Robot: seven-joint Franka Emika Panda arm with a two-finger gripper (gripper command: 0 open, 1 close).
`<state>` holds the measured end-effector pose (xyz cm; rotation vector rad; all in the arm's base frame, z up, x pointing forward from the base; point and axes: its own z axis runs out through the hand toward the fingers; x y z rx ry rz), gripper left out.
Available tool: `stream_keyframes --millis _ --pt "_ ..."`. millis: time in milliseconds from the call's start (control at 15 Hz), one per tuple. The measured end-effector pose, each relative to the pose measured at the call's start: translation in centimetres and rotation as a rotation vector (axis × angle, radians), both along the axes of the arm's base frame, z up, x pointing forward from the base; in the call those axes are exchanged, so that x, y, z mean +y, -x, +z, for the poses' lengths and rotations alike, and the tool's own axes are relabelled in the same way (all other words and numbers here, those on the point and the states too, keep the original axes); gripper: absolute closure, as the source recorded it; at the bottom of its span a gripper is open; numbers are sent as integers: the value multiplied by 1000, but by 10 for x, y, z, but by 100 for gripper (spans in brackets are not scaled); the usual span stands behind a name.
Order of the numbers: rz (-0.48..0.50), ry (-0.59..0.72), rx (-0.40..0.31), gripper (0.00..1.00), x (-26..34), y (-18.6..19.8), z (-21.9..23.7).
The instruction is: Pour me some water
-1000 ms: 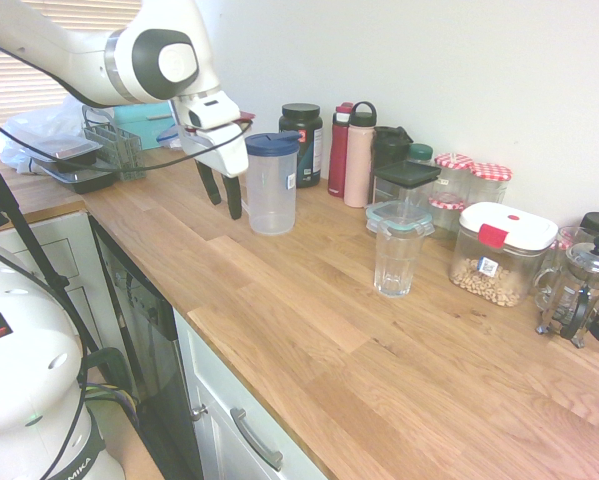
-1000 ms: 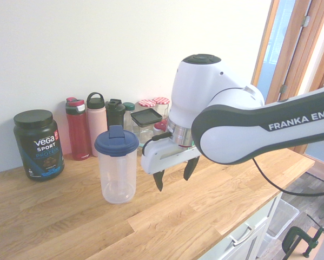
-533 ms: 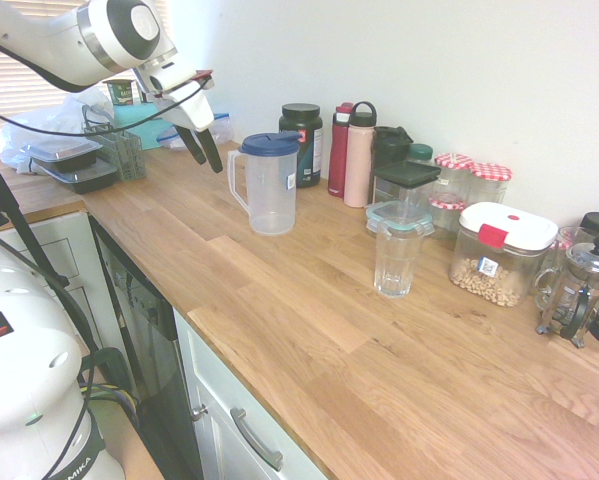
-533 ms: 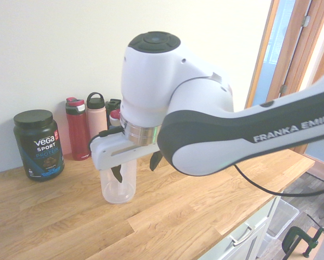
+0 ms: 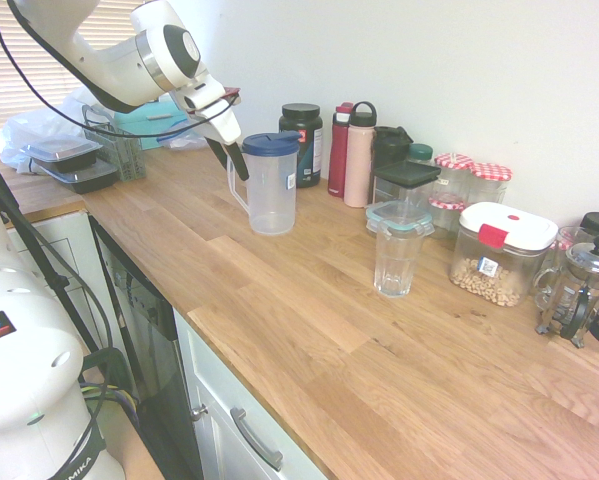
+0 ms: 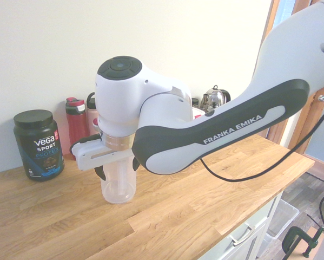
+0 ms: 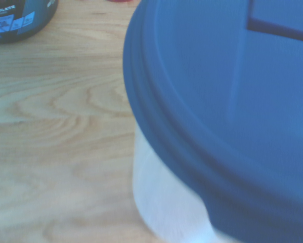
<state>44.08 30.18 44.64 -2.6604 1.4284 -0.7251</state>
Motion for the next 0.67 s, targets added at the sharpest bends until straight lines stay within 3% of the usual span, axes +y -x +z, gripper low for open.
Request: stream_keyframes --millis 667 --pt "2 -16 -5 100 0 -5 -7"
